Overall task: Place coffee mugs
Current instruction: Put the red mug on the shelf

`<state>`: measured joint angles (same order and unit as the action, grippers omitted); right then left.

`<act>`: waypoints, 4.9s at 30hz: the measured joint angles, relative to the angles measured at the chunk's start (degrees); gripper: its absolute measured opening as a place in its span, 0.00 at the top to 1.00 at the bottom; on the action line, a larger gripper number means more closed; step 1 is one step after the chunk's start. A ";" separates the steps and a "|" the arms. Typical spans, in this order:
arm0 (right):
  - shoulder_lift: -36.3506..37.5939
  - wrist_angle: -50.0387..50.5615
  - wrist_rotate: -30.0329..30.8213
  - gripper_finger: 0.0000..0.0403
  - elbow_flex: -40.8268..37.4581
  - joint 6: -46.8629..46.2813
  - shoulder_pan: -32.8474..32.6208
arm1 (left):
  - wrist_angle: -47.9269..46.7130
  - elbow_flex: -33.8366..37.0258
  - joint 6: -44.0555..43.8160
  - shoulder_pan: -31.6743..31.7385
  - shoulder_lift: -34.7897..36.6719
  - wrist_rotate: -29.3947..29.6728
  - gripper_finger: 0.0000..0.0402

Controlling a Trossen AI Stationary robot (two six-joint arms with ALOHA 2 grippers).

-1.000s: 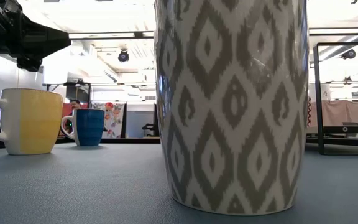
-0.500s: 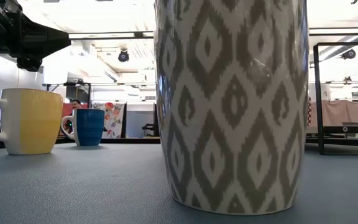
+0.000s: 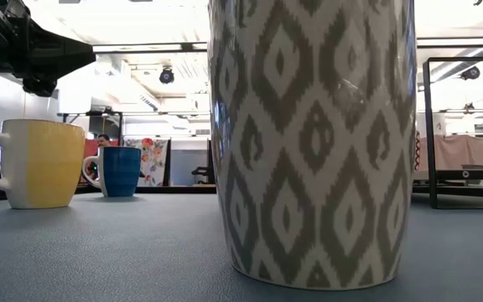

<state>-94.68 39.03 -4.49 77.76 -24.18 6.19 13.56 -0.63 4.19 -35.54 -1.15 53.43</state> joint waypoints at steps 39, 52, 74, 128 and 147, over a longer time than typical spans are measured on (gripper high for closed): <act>-8.53 2.93 0.09 0.96 5.15 5.65 -2.07 | 0.00 0.01 0.00 -0.01 0.00 0.00 0.76; -6.47 15.25 0.17 0.96 5.96 28.40 1.88 | 0.00 0.01 0.00 0.01 0.00 0.00 0.76; -5.61 16.02 9.04 0.90 6.03 64.09 11.99 | 0.00 -0.01 0.00 -0.01 0.00 0.00 0.76; -5.34 27.17 9.04 0.75 3.15 -10.59 12.70 | 0.02 0.00 0.00 0.00 0.00 0.00 0.76; -4.37 29.08 7.00 0.96 6.09 7.24 15.06 | 0.02 -0.01 0.00 0.01 0.00 0.00 0.76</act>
<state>-99.04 68.11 2.51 83.85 -16.94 21.25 13.58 -0.64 4.19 -35.53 -1.15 53.43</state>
